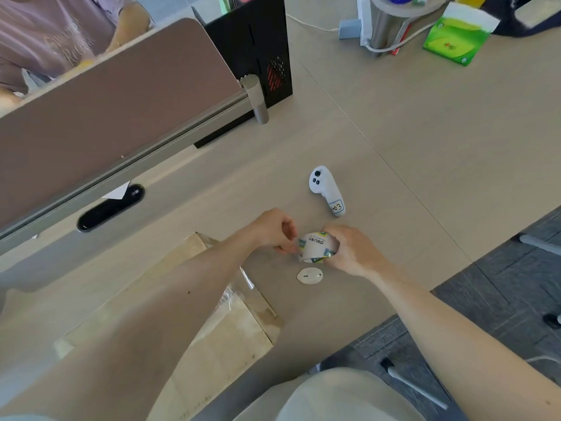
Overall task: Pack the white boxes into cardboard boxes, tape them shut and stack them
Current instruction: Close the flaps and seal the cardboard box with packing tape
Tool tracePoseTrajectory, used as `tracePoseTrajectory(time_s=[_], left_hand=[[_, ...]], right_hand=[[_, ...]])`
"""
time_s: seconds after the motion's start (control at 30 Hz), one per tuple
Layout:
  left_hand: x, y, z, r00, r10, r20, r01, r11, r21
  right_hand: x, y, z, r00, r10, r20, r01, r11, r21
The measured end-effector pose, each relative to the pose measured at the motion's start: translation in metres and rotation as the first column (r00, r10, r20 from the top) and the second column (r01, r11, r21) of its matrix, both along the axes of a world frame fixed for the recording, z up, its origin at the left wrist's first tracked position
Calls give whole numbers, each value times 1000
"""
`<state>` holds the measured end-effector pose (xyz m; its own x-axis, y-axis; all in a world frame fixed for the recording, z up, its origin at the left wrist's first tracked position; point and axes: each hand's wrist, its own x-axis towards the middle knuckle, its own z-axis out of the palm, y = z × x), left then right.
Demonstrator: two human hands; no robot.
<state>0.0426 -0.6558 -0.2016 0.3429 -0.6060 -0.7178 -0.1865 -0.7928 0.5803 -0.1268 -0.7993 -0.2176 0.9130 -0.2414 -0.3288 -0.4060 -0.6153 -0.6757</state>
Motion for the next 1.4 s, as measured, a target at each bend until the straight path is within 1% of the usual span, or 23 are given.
tracePoseTrajectory(time_s=[0.07,0.17,0.23,0.3,0.4,0.5,0.6,0.67,0.73,0.8,0.9,0.97,1.03,1.1,1.17,1.23,1.3,1.4], left_hand=[[2,-7,-7,999,-16,40,14,999,33],[5,-12,-15,998,-29,54,26,998,63],[8,-15,-22,997,-33,70,28,997,76],[9,-16,-27,992,-41,116,31,996,88],[8,-17,-35,975,-56,213,31,993,118],[4,-20,-42,957,-87,277,47,988,148],[4,-24,-41,902,-183,390,107,972,209],[10,-24,-36,834,-291,469,157,940,303],[17,-20,-33,793,-375,480,191,901,389],[21,-14,-31,784,-383,488,190,897,398],[28,-4,-19,786,-298,542,143,940,311],[33,4,-3,798,-178,576,68,976,207],[39,16,20,776,-23,630,-33,997,76],[43,35,43,710,155,687,-134,987,-85],[43,62,66,614,302,729,-199,953,-227],[39,96,82,519,406,752,-238,914,-329],[29,134,93,432,470,769,-261,882,-392],[4,194,99,346,517,783,-302,851,-429]], right_hand=[[3,-1,-2,999,20,-34,-25,992,-128],[3,-8,-6,991,46,-127,-84,947,-309],[1,-11,-9,987,39,-154,-94,924,-371],[3,-7,-8,984,62,-166,-127,901,-415],[7,4,-7,978,109,-178,-175,893,-415],[10,8,-8,984,102,-147,-155,893,-422],[13,11,-6,979,120,-163,-177,896,-406],[13,11,-4,979,116,-168,-175,901,-397],[12,10,-3,978,111,-175,-173,900,-399],[9,7,0,972,104,-210,-178,909,-376],[9,1,8,961,102,-256,-177,940,-292],[13,-3,20,962,106,-251,-162,963,-216],[22,-5,37,968,114,-226,-153,975,-163],[35,-2,56,979,125,-162,-149,978,-145],[51,9,74,994,100,-35,-104,986,-129],[66,30,96,990,90,111,-78,991,-109],[77,66,115,963,159,218,-137,984,-114],[82,139,128,887,349,302,-317,936,-151]])
